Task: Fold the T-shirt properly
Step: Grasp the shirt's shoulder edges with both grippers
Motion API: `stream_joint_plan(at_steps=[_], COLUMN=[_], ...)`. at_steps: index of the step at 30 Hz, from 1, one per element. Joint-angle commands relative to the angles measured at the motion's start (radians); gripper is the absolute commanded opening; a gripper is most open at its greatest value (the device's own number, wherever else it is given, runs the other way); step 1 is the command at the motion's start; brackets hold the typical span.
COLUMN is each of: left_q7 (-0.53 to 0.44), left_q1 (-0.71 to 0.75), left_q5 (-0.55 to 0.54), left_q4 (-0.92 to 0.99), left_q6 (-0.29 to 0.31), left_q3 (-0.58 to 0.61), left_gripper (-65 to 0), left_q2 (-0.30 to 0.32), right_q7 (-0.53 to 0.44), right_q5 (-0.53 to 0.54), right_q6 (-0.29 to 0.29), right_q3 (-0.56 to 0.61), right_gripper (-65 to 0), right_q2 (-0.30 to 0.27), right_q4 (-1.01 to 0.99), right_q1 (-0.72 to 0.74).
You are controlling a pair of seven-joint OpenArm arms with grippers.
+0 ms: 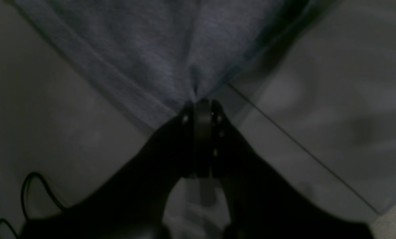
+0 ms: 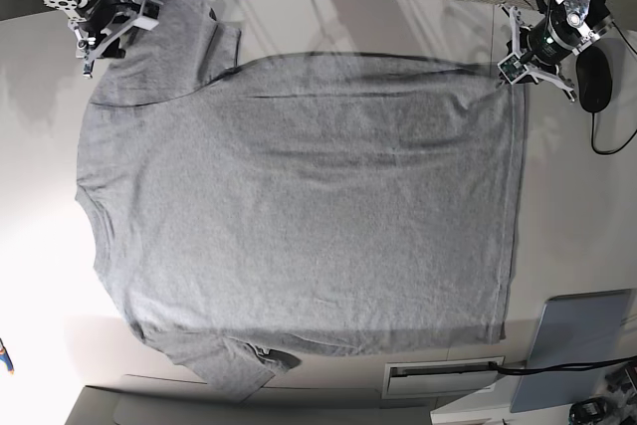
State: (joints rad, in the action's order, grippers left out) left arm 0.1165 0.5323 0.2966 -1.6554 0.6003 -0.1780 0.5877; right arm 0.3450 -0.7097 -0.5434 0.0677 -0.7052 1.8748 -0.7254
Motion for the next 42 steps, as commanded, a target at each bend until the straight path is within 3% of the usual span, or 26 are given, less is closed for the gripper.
stream_joint_plan(at_steps=[1, 9, 14, 18, 24, 28, 31, 37, 42], left_q7=[0.093, 0.093, 0.093, 0.093, 0.093, 0.093, 0.105, 0.18, 0.183], left_q1=[0.024, 0.024, 0.024, 0.024, 0.036, 0.092, 0.154, 0.273, 0.332], left_q5=[0.052, 0.051, -0.013, -0.071, -0.084, -0.08, -0.086, -0.099, -0.093], left_q4=[0.018, 0.018, 0.018, 0.018, 0.017, -0.004, -0.048, -0.146, -0.191], left_q6=[0.044, 0.044, 0.045, 0.045, 0.042, -0.045, -0.098, -0.159, -0.159], left_q3=[0.007, 0.007, 0.007, 0.007, 0.005, 0.005, 0.005, 0.004, 0.004], left_gripper=[-65.0, -65.0, -65.0, -65.0, -65.0, -65.0, -65.0, -65.0, -65.0], left_q2=[0.008, 0.008, 0.008, 0.008, 0.013, 0.03, 0.048, 0.061, 0.061], right_q7=[0.0, 0.004, 0.022, 0.058, 0.19, 0.251, 0.312, 0.34, 0.338], right_q5=[0.006, 0.007, 0.07, 0.091, 0.152, 0.164, 0.16, 0.156, 0.156], right_q6=[-0.007, -0.006, -0.006, 0.01, 0.056, 0.063, 0.103, 0.145, 0.206], right_q3=[0.018, 0.151, 0.166, 0.166, 0.166, 0.165, 0.151, 0.063, 0.008], right_gripper=[-36.1, -37.1, -55.5, -65.0, -65.0, -65.0, -65.0, -65.0, -65.0], right_q2=[-0.012, -0.012, -0.012, -0.012, -0.019, -0.062, -0.095, -0.108, -0.109], right_q4=[-0.012, -0.054, -0.072, -0.072, -0.044, 0.036, 0.098, 0.189, 0.221], right_q1=[0.018, 0.146, 0.176, 0.177, 0.17, 0.114, 0.057, -0.096, -0.244])
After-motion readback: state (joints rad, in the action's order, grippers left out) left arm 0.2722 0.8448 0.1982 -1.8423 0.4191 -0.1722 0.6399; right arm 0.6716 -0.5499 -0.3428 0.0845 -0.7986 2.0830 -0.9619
